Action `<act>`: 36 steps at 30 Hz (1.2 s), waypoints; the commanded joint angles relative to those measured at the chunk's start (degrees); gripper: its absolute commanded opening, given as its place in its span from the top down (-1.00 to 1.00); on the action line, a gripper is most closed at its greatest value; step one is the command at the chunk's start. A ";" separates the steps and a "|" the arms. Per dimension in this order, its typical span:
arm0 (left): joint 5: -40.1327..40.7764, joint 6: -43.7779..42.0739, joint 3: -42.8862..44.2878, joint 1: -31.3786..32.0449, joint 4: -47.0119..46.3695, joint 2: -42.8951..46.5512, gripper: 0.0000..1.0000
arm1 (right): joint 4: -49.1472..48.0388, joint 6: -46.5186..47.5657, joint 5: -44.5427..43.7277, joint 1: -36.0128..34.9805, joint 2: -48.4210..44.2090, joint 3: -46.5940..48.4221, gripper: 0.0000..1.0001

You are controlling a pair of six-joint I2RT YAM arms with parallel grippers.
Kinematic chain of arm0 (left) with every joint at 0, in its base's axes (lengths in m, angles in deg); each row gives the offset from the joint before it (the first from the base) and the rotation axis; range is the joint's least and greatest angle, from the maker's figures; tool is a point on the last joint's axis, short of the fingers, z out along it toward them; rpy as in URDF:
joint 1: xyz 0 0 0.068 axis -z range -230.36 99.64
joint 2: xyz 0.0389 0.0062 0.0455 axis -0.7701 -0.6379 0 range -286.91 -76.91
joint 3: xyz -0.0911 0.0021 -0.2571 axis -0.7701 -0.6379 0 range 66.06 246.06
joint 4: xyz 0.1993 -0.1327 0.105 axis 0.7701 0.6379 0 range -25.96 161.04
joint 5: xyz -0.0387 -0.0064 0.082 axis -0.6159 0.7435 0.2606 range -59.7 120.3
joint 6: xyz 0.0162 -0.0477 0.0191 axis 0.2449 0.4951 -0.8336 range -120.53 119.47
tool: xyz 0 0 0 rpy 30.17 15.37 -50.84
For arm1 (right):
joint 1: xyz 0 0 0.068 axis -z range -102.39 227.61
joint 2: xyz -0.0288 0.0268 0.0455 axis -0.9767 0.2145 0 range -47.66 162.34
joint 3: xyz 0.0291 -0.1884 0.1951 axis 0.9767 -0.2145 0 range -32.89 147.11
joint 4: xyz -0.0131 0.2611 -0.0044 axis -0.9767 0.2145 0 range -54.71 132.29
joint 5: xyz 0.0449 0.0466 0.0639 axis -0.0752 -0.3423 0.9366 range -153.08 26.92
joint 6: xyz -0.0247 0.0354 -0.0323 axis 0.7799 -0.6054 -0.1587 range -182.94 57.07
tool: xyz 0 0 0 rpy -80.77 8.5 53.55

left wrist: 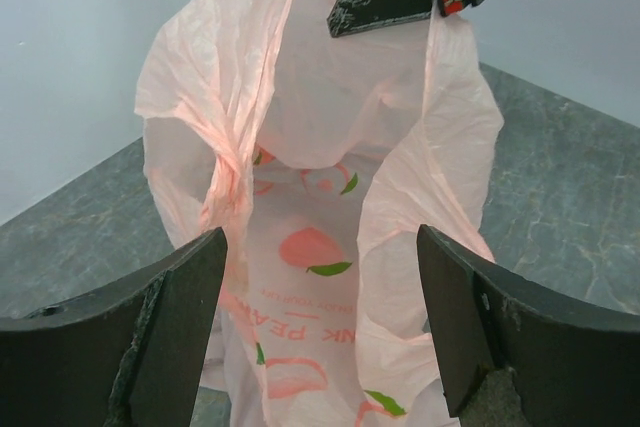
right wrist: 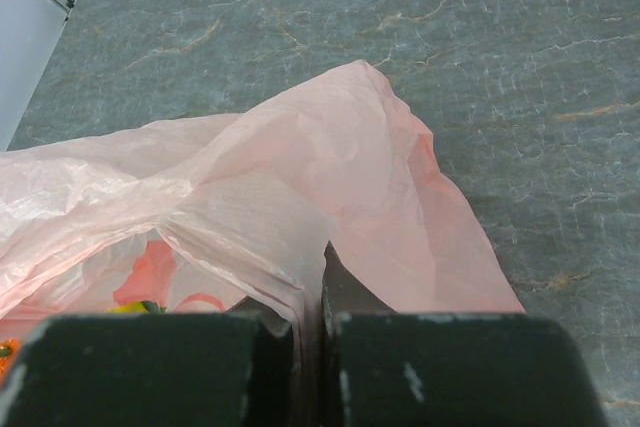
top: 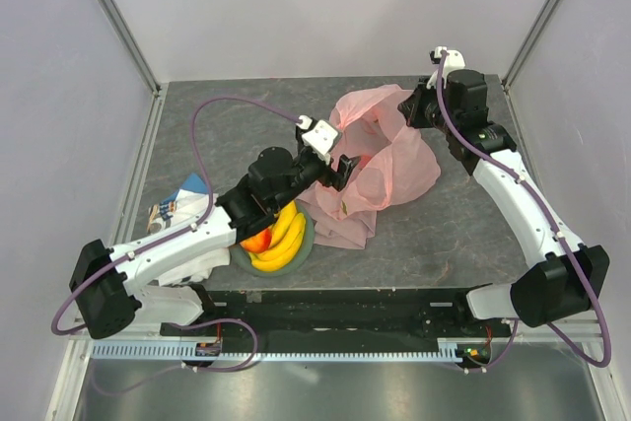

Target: Place the fruits into the plastic bag

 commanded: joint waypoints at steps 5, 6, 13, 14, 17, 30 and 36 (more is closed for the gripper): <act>7.96 -4.10 -1.14 0.68 -6.00 1.54 -0.69 | -2.00 0.50 0.73 -0.46 0.56 -0.20 1.00; 8.05 -4.28 -1.14 0.68 -6.26 1.37 -0.70 | -1.92 0.50 0.82 -0.38 0.56 -0.20 1.00; 8.94 -4.80 0.70 0.60 -6.62 -0.83 -0.76 | -1.74 0.76 1.17 -0.38 0.73 -0.29 1.00; 8.06 -5.07 0.88 0.68 -6.62 -1.01 -0.77 | -1.74 0.85 1.26 -0.29 0.73 -0.29 1.00; 6.82 -5.94 2.72 0.60 -5.48 -3.55 -0.82 | -1.83 0.85 1.35 -0.38 0.64 -0.29 1.00; 10.07 -6.30 9.67 -0.89 -3.37 -11.55 0.48 | 0.01 2.87 4.07 -0.37 -0.15 0.32 1.00; -4.65 4.67 10.64 -10.80 -0.21 -11.56 0.97 | -0.16 5.24 4.08 -2.57 5.12 6.90 1.00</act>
